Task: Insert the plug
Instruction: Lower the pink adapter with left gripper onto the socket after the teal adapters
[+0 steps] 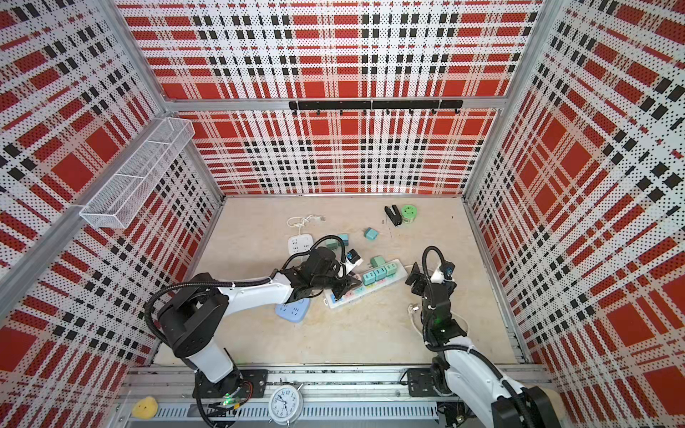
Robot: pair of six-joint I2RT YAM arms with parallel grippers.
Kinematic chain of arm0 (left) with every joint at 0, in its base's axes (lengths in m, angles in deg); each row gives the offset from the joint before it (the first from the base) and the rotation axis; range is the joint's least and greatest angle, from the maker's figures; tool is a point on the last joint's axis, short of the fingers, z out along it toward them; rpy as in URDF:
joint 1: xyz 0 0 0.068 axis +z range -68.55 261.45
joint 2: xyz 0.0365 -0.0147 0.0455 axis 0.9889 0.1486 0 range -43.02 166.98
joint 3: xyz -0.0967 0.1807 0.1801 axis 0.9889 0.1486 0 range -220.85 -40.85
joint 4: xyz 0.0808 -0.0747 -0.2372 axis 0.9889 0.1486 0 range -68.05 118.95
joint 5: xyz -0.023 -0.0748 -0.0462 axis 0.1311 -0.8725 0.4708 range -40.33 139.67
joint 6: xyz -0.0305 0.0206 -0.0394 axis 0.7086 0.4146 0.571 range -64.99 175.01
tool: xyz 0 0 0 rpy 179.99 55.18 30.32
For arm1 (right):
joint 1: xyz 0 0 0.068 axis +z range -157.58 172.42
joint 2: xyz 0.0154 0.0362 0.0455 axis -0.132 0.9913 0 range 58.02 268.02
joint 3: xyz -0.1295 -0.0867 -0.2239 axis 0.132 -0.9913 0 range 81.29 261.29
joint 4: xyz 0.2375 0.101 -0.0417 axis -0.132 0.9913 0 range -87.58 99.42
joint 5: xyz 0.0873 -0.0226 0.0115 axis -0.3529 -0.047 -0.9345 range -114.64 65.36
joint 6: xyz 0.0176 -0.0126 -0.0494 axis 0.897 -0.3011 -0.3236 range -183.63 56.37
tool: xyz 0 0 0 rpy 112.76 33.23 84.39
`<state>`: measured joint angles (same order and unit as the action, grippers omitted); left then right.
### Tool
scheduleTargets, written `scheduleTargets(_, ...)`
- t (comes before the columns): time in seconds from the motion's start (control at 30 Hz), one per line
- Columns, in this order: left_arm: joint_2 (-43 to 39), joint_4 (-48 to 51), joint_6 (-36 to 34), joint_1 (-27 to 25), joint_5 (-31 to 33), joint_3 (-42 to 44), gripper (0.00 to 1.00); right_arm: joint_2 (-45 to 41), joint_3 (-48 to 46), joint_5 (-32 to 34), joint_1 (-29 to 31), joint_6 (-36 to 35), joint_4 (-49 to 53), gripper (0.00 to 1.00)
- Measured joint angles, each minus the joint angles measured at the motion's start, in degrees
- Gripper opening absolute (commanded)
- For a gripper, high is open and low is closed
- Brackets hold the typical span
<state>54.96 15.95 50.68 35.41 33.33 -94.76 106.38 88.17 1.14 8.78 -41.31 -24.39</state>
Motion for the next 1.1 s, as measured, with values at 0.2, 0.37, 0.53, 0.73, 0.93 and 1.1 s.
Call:
scheduleTargets(0.2,1.97,0.15,0.15,0.11,-0.35,-1.66,0.0,0.02,0.0,-0.92,0.0,0.04,-0.02,1.0)
scheduleTargets(0.37,2.8,0.52,0.48,0.33,-0.37,-1.79,0.0,0.02,0.0,-1.29,0.0,0.04,0.0,1.0)
scheduleTargets(0.53,3.02,0.63,0.87,0.7,-0.33,-1.97,0.0,0.11,0.0,-1.36,0.0,0.04,-0.02,1.0)
scheduleTargets(0.73,3.37,1.46,0.85,1.03,-0.2,-2.8,0.0,0.13,0.02,-1.36,0.0,0.04,-0.02,1.0)
scheduleTargets(0.93,4.15,1.42,0.85,1.11,-0.59,-3.58,0.0,0.13,0.02,-1.36,0.0,0.07,0.0,1.0)
scheduleTargets(1.1,4.68,1.57,0.85,1.11,-1.33,-3.78,0.0,0.13,0.02,-1.36,0.0,0.07,0.0,1.0)
